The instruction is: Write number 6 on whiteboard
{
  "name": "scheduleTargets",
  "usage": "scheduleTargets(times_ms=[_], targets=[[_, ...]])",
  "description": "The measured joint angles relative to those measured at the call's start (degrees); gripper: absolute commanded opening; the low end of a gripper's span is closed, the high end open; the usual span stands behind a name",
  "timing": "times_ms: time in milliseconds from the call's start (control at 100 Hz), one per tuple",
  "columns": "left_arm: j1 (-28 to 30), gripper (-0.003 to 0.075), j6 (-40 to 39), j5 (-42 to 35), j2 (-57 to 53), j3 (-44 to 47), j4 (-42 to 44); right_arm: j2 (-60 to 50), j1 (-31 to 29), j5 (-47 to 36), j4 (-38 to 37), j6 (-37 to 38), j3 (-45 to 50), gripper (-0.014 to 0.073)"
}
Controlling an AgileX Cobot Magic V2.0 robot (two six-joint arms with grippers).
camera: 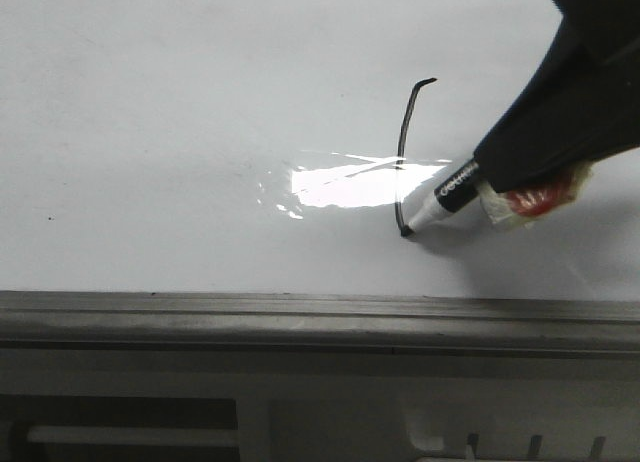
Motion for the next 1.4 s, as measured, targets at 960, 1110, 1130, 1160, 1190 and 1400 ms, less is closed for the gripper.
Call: scheduleTargets(times_ms=[960, 1110, 1130, 1160, 1190, 1400], targets=[[0.00, -0.0019, 0.00, 0.00, 0.00, 0.00, 0.00, 2.47, 1.99, 0.83, -10.47, 10.93, -5.02, -0.0043], [0.00, -0.0019, 0.00, 0.00, 0.00, 0.00, 0.00, 2.47, 2.51, 1.71, -10.60, 11.14, -5.42, -0.0043], [0.00, -0.0019, 0.00, 0.00, 0.00, 0.00, 0.00, 2.21, 2.63, 1.93, -10.76, 11.14, -5.69, -0.0043], [0.00, -0.0018, 0.00, 0.00, 0.00, 0.00, 0.00, 1.94, 3.16, 2.64, -11.02, 11.22, -6.01, -0.0043], [0.00, -0.0018, 0.00, 0.00, 0.00, 0.00, -0.09, 1.75, 3.92, 3.54, -11.50, 11.22, -6.36, -0.0043], [0.00, 0.0238, 0.00, 1.53, 0.86, 0.00, -0.09, -4.66, 13.15, 8.95, -12.24, 10.95, -9.53, -0.0043]])
